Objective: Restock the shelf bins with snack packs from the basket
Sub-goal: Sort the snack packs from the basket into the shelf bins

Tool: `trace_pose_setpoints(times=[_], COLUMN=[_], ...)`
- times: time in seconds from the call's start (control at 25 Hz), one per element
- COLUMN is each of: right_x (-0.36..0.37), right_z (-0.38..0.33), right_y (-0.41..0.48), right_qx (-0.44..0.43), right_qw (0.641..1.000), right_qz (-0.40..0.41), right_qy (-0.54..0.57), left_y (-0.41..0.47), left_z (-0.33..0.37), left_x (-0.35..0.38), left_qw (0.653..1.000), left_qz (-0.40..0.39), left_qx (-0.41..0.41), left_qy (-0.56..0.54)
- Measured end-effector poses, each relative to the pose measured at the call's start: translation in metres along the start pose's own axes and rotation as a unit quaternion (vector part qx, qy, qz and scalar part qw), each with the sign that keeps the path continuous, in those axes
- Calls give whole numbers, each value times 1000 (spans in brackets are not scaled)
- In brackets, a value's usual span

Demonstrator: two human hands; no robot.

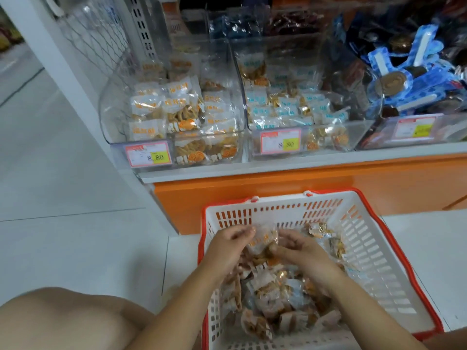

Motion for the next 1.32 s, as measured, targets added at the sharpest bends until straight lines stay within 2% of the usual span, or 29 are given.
trace_pose_setpoints(times=[0.12, 0.28, 0.36, 0.44, 0.52, 0.64, 0.76, 0.88, 1.0, 1.08, 1.16, 1.24, 1.28, 1.32], right_x=[13, 52, 72, 84, 91, 109, 124, 126, 127, 121, 107, 88, 78, 65], right_z=[-68, -194, -249, -278, -284, -262, -248, -250, -246, -245, -254, -270, -269, -256], right_y=[3, 14, 27, 53, 87, 133, 148, 155, 157, 158, 146, 104, 74, 52], right_qx=[-95, -249, -315, -341, -311, -156, -39, 3, 21, 14, -71, -250, -329, -367], right_qw=[992, 959, 933, 918, 917, 921, 876, 880, 860, 849, 851, 875, 876, 878], right_qz=[38, 67, 87, 108, 117, 41, -37, -46, -50, -41, 18, 125, 158, 172], right_qy=[-79, -120, -148, -172, -219, -354, -479, -473, -508, -527, -519, -395, -315, -257], left_y=[-27, -88, -105, -108, -100, -80, -72, -66, -63, -66, -85, -112, -119, -119], left_z=[58, 149, 165, 162, 151, 136, 131, 128, 128, 128, 133, 138, 138, 137], left_x=[-34, -127, -176, -216, -242, -257, -264, -268, -270, -269, -261, -242, -227, -207], left_qw=[992, 936, 896, 860, 846, 863, 873, 884, 889, 879, 838, 793, 787, 797], left_qz=[48, 220, 315, 405, 454, 447, 444, 432, 420, 438, 493, 530, 519, 486], left_qx=[110, 274, 310, 301, 249, 188, 173, 155, 155, 164, 208, 286, 319, 341], left_qy=[46, 35, 34, 83, 129, 144, 101, 92, 93, 95, 105, 93, 94, 111])
Point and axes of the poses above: each hand's wrist, its own y-axis towards the middle knuckle, its own x-axis out of the palm, z = x × y, the point moved 8 cm from there along y, towards the middle knuckle, and after that the axes turned 9 degrees about -x, right-handed, at the moved point
